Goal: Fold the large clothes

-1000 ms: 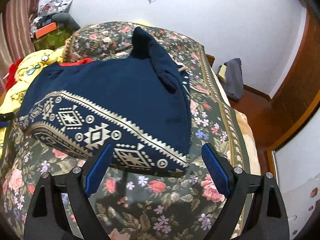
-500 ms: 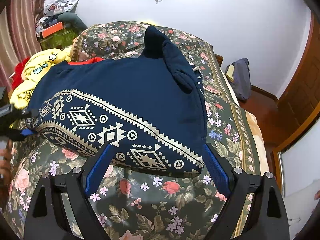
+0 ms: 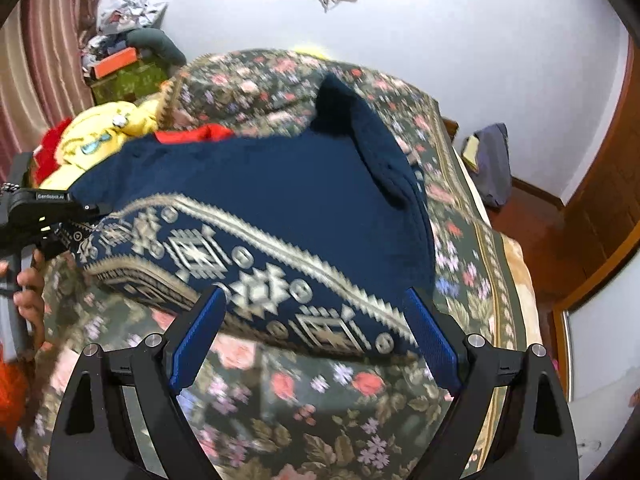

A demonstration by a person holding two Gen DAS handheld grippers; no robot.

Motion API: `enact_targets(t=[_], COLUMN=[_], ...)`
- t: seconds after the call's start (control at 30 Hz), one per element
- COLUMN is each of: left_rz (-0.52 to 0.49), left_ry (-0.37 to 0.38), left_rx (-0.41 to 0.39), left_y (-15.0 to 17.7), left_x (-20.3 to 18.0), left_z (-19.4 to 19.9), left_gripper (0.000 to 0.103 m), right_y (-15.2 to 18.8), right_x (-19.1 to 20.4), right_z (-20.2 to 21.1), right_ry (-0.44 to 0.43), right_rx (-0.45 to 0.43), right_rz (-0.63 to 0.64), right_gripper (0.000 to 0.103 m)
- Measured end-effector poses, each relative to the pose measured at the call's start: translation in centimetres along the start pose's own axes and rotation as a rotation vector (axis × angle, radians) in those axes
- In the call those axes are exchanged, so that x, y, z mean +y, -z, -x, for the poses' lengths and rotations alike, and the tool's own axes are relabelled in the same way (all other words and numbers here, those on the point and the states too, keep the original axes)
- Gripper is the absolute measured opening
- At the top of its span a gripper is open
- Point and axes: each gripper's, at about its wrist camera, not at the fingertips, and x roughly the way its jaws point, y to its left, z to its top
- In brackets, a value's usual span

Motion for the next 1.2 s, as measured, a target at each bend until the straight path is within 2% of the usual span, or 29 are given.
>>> enact_targets(t=[0.13,0.27,0.37,0.47,0.6,0.67,0.73,0.83,1.0,1.07,1.1,1.17,1.2], left_rz=[-0.161,-0.303,-0.381,-0.441,-0.446,-0.456,-0.492,-0.565,-0.723,-0.796,-0.830,-0.884,-0.910], left_ry=[-0.026,-0.101,-0.165,-0.227,-0.261,-0.286,-0.319,-0.312,-0.257,-0.224,-0.205,-0.152,-0.111], left_rx=[-0.180,-0.277,-0.303,-0.313,-0.260,-0.251,-0.263,-0.282,-0.314,-0.308,-0.296,-0.247,-0.195], left_y=[-0.3,0.0,0.8,1.8,2.5,2.9,3.3,3.8,5.5,6.7,7.5,9.1,10.3], left_x=[-4.2,-6.7,-6.6,-6.0,-4.4,-4.2,-4.4,-5.9,-10.7,-13.3,-14.5,-16.6,-17.6], left_z=[6.0,9.0,9.9,9.3,8.1,7.4,7.0,6.9,6.7,6.2,5.8,4.8,3.9], left_gripper=[0.007,0.007,0.007,0.007,0.007,0.007,0.006,0.006,0.006,0.006,0.006,0.006,0.006], right_y=[-2.3,-4.3,-4.9,-4.5,-2.7,-1.9,-1.8,-2.2,-2.2,-1.7,-1.3,-0.6,-0.1], right_x=[1.8,4.8,7.6,11.0,14.0,13.7,12.9,11.4,7.2,5.4,3.7,1.0,-0.5], right_z=[1.0,0.7,-1.0,-4.2,-8.3,-9.8,-10.2,-9.7,-6.7,-5.4,-4.6,-3.6,-3.2], right_ry=[-0.047,-0.131,-0.215,-0.244,-0.289,-0.338,-0.377,-0.417,-0.403,-0.363,-0.301,-0.237,-0.223], right_rx=[-0.052,-0.076,-0.050,0.029,0.158,0.223,0.224,0.245,0.151,0.113,0.087,0.058,0.049], right_rz=[0.017,0.034,0.064,0.123,0.176,0.130,0.113,0.101,0.019,-0.022,-0.054,-0.102,-0.131], right_gripper=[0.088,0.088,0.088,0.088,0.088,0.089,0.090,0.088,0.088,0.089,0.089,0.089,0.089])
